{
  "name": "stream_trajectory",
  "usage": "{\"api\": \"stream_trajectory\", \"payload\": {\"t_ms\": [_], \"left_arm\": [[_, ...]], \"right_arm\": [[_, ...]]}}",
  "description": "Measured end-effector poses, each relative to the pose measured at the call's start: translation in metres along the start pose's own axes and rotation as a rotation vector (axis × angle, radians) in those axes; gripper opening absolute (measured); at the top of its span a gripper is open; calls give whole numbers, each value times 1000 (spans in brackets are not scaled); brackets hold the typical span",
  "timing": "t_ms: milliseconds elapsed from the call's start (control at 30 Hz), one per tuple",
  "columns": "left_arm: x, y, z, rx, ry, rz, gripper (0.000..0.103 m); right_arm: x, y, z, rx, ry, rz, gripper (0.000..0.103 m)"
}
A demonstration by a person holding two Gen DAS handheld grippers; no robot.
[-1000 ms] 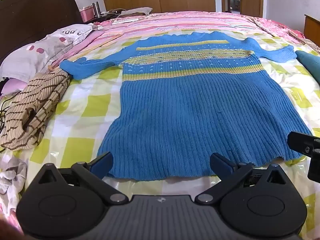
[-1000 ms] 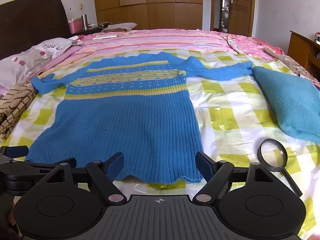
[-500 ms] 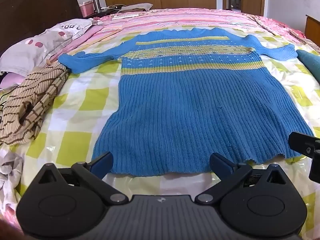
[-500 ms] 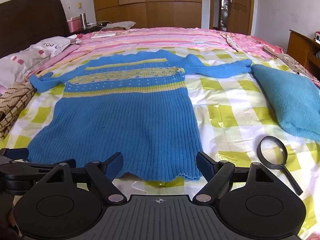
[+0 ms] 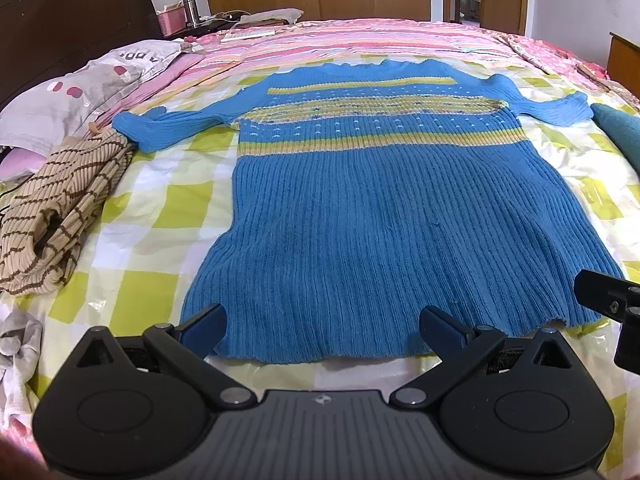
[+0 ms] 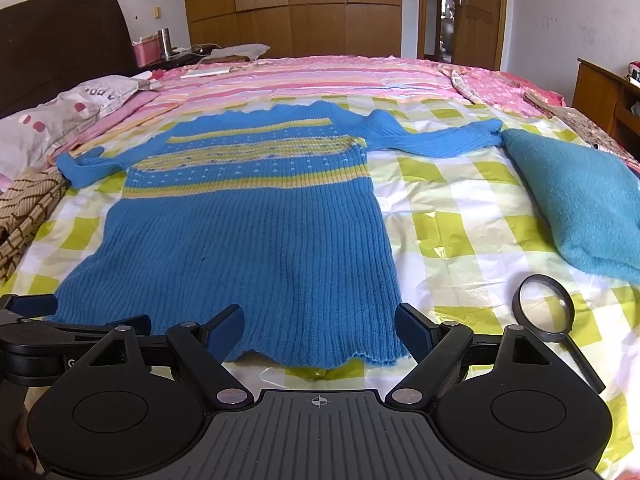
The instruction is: Fold small clothes
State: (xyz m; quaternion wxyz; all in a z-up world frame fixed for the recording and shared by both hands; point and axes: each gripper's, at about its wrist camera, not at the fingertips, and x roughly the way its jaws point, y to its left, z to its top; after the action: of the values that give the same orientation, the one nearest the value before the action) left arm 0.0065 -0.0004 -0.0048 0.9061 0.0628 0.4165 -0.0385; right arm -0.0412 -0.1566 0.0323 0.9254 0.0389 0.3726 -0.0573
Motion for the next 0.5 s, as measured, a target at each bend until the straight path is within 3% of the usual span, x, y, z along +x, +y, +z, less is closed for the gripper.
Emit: {"api": "stream_trajectory", "payload": {"t_ms": [500], "left_arm": [[5,-1,0,-5,12,0,103]], "right_arm": [[5,-2,1,2,6,0,84]]}}
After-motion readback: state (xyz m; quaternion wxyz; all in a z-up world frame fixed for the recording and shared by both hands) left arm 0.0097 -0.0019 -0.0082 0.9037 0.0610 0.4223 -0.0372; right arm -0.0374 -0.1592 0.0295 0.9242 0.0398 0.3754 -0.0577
